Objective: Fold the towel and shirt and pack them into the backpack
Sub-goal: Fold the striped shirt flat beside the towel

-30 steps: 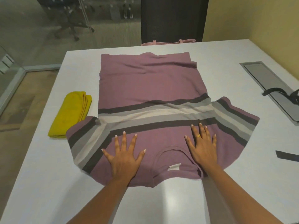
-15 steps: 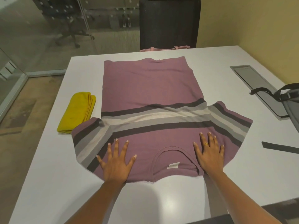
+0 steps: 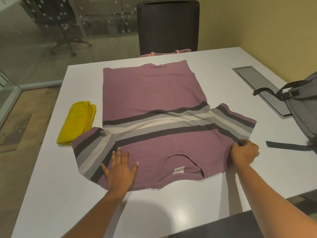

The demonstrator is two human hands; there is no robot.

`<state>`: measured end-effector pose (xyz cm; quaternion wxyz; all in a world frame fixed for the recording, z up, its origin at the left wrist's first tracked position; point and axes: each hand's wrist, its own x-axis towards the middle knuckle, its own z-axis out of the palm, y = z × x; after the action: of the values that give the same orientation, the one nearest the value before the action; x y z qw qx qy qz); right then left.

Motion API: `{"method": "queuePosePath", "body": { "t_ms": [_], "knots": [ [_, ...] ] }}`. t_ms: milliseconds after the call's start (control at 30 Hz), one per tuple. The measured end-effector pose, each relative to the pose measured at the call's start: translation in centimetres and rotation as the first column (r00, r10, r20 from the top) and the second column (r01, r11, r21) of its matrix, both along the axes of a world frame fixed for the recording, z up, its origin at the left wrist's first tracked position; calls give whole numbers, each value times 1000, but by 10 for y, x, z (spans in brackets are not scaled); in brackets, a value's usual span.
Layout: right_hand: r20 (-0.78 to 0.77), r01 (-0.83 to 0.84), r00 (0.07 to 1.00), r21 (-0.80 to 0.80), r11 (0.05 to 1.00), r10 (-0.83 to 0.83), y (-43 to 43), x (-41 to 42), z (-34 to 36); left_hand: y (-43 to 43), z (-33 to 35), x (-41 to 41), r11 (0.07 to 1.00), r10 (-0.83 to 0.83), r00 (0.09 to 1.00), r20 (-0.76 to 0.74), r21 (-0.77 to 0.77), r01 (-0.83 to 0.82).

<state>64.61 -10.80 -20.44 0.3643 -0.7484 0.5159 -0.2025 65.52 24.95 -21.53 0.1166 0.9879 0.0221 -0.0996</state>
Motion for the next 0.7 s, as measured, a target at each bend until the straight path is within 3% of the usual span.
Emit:
{"method": "queuePosePath", "body": {
  "t_ms": [100,233,400,567,700],
  "knots": [
    [-36,68,997,160,985,-63,-11,2,7,-13,3,1,995,-79,997,7,-59,80],
    [16,101,993,415,904,-118,-19,10,19,-49,12,-2,933,-334,942,27,-135,334],
    [179,30,965,652,758,-192,-26,18,23,-103,20,-3,712,-686,728,-9,-216,668],
    [252,29,926,694,720,-280,-36,17,18,-137,18,3,537,-842,522,-133,-131,833],
    [291,51,901,668,742,-323,-49,8,11,-137,11,2,502,-856,489,-167,-46,863]
  ]
}}
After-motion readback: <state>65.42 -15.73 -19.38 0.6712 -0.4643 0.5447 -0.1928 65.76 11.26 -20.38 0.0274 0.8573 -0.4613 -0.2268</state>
